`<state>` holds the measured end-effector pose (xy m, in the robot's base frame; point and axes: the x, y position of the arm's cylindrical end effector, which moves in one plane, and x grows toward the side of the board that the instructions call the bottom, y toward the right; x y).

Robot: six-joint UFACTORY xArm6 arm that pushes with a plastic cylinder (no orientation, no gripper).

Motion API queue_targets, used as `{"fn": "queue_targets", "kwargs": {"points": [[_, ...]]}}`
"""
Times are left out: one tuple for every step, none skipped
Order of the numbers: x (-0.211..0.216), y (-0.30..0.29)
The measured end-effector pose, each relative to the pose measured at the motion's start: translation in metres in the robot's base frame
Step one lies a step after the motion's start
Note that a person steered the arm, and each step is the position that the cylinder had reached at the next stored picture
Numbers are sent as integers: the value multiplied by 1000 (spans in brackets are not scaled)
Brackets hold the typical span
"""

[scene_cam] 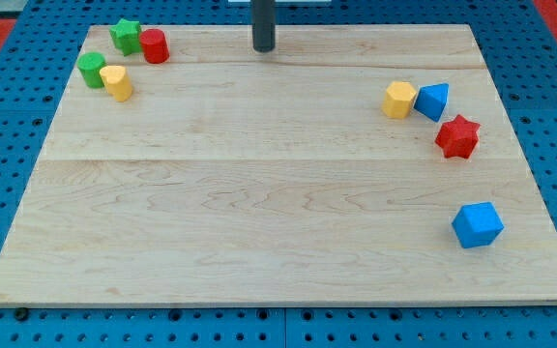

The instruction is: Move your arm to the top of the red circle

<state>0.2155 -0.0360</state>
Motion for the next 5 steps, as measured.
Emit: {"fn": "queue_targets", "kwargs": {"points": [[-23,-25],[-24,-52],[-24,-101],[-24,-130],[-24,-167]]}}
